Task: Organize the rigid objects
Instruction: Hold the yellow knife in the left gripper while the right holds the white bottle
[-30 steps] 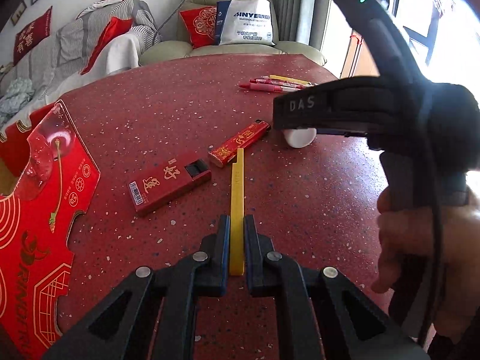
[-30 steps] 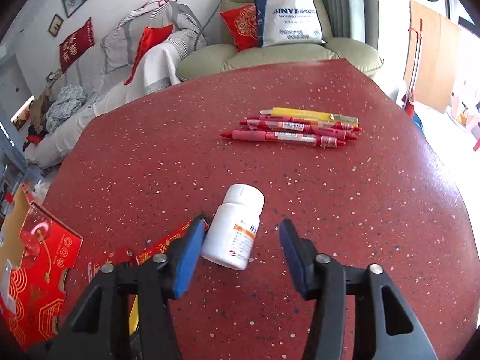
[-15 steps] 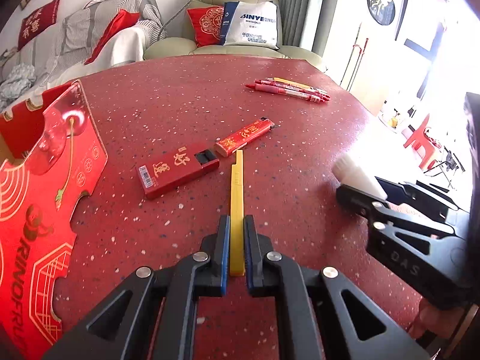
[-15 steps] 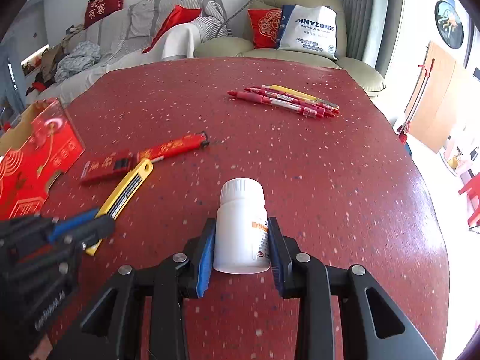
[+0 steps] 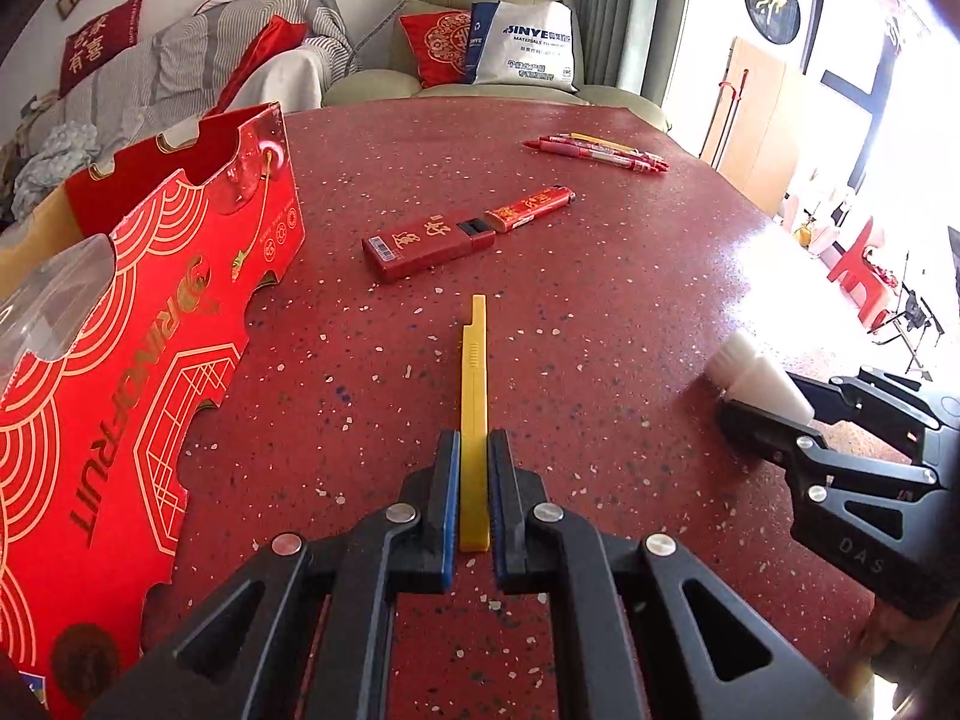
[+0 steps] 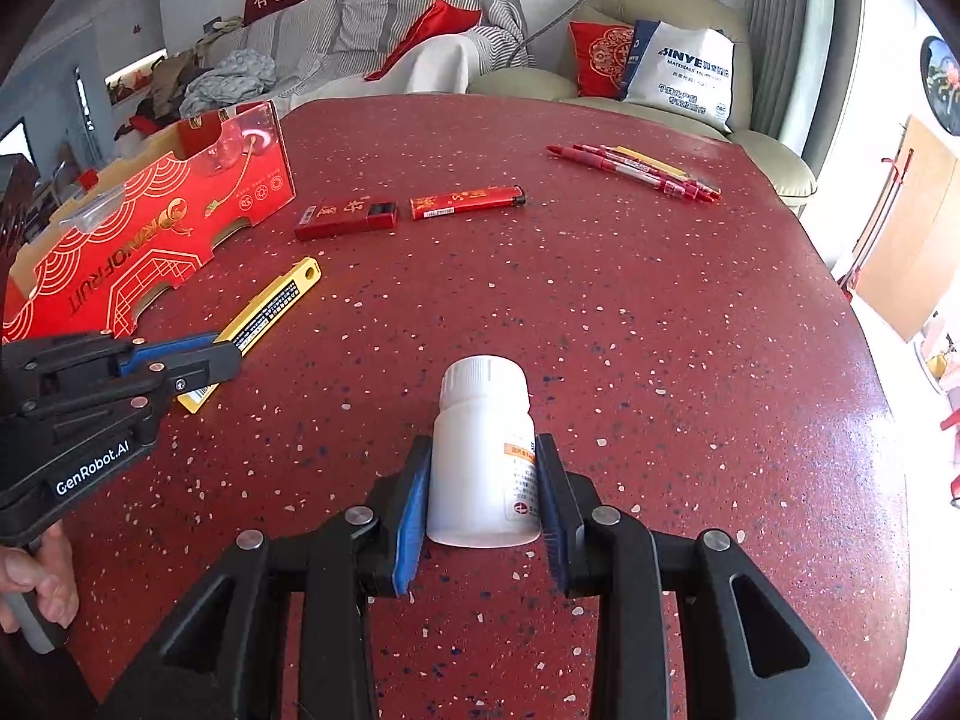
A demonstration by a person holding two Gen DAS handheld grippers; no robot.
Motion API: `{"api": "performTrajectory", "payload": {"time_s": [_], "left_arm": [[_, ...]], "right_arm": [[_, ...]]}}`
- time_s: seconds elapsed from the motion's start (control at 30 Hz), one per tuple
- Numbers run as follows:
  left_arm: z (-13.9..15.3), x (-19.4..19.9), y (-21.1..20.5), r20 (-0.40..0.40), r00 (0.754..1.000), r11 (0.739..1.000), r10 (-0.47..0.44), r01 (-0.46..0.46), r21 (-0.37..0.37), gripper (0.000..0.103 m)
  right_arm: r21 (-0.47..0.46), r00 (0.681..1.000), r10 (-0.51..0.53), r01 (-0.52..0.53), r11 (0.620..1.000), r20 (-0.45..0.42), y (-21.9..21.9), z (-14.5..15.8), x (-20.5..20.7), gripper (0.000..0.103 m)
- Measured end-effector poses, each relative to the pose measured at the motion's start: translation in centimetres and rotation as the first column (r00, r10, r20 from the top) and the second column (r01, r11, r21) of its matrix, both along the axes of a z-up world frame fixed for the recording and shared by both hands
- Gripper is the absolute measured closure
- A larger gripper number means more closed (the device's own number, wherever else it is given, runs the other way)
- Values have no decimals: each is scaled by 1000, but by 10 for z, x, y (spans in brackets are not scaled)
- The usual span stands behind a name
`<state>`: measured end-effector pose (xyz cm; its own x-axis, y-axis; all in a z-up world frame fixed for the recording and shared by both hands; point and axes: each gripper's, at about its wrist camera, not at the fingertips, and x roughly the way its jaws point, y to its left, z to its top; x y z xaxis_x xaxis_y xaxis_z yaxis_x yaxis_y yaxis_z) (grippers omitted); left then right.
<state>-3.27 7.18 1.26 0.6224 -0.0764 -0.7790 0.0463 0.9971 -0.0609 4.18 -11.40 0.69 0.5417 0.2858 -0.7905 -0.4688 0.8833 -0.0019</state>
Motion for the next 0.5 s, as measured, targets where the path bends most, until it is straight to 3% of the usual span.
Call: {"api": "performTrajectory", "payload": {"time_s": [0.5], "left_arm": [[0, 4, -7, 1, 1000, 999, 1, -1, 41, 94]], "right_arm": [[1, 1000, -2, 2, 1000, 1, 0, -1, -5, 69]]}}
